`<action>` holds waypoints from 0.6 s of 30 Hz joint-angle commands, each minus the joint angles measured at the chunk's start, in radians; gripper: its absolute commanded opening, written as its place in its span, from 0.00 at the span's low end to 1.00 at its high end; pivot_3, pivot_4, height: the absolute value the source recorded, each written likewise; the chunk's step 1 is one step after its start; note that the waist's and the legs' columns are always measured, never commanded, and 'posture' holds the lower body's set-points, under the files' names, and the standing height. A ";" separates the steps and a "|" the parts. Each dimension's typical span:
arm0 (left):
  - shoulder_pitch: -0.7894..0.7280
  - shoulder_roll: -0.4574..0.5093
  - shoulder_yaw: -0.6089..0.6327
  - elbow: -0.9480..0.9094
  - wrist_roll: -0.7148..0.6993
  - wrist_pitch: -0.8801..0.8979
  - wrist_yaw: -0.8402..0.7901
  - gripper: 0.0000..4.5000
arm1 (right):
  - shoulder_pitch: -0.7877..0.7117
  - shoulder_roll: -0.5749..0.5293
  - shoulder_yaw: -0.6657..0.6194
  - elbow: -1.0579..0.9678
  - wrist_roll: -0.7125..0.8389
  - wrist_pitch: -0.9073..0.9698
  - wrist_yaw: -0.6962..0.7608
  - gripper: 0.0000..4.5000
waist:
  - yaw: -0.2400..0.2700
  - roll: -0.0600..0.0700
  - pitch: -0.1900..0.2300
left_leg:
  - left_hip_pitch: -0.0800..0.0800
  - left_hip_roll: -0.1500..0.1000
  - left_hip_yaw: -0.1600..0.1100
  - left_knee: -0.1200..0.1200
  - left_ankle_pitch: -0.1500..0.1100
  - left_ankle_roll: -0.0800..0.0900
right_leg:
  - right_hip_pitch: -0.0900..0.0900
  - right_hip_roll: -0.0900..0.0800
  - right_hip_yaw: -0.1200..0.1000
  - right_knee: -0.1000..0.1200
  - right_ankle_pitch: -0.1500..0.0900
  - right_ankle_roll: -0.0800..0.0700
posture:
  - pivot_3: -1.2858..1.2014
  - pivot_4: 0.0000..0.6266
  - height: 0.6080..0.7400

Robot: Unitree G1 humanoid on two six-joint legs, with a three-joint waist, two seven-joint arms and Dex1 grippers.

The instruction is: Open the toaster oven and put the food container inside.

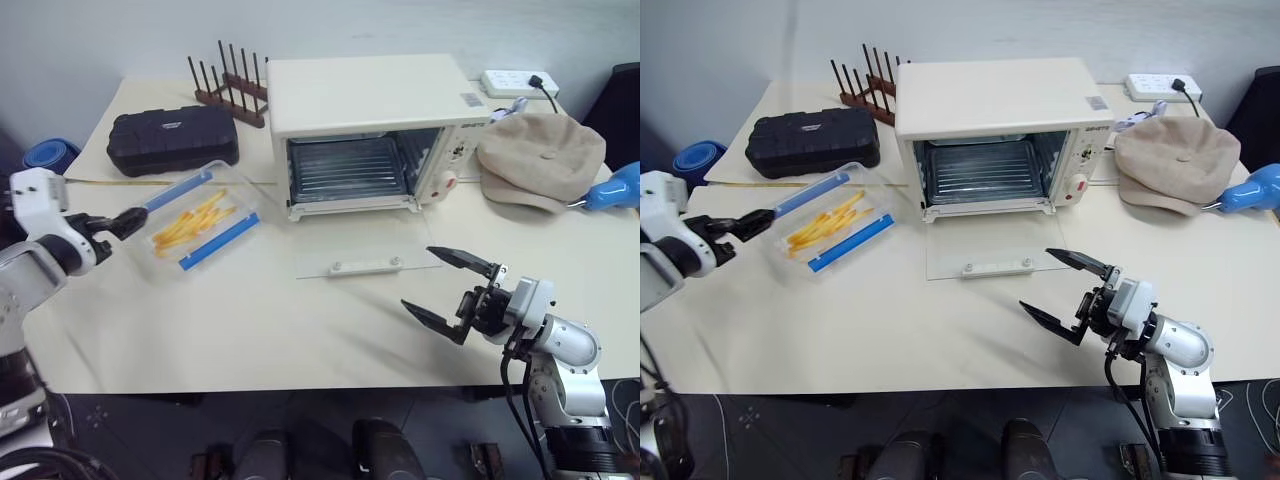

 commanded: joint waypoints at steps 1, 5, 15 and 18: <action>-0.050 0.046 -0.070 0.066 0.080 0.044 -0.002 0.99 | -0.051 -0.006 0.015 -0.037 0.008 0.011 -0.014 1.00 | 0.000 0.000 0.000 | 0.000 0.000 0.000 0.001 0.000 0.000 | 0.000 0.000 0.000 0.000 0.000 0.000 | 0.52 0.24 1.00; -0.101 0.056 -0.114 0.109 0.145 0.031 -0.016 0.99 | -0.101 -0.001 0.033 -0.079 0.001 0.061 -0.070 1.00 | 0.007 -0.002 0.001 | 0.000 0.001 -0.001 0.002 0.001 -0.003 | 0.000 0.000 0.000 0.001 0.000 0.000 | 0.52 0.24 1.00; -0.168 0.006 -0.099 0.220 0.216 0.026 -0.037 0.58 | -0.132 -0.008 0.033 -0.121 -0.010 0.124 -0.170 1.00 | 0.028 -0.002 0.001 | -0.001 0.001 -0.002 0.002 0.001 -0.003 | 0.000 -0.001 0.000 0.002 0.000 0.000 | 0.52 0.24 1.00; -0.188 0.016 -0.091 0.244 0.234 0.016 -0.050 0.37 | -0.138 -0.011 0.035 -0.139 0.000 0.146 -0.177 1.00 | 0.027 -0.002 0.001 | -0.001 0.001 -0.001 0.002 0.002 -0.003 | -0.001 0.000 0.000 0.002 0.000 0.000 | 0.52 0.24 1.00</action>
